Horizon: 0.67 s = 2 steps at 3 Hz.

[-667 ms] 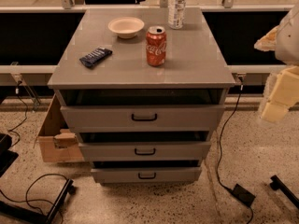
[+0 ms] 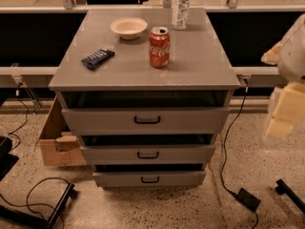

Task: Open bottom drawer

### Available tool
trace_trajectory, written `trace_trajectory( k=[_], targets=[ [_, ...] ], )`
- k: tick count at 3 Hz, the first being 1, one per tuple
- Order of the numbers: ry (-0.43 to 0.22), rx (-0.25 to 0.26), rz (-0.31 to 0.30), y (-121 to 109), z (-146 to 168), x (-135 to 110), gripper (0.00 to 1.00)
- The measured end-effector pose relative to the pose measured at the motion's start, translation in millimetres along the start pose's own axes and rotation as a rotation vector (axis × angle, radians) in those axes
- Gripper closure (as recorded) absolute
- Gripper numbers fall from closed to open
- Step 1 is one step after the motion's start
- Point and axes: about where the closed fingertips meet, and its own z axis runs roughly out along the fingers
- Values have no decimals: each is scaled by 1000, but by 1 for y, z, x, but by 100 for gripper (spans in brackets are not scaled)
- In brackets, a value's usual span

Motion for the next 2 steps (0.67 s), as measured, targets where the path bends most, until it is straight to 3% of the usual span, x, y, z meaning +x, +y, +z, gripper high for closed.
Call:
trace_trajectory(
  k=[1, 2],
  targets=[
    [102, -16, 41, 32, 41, 22, 0],
    [141, -39, 66, 63, 99, 44, 0]
  ],
)
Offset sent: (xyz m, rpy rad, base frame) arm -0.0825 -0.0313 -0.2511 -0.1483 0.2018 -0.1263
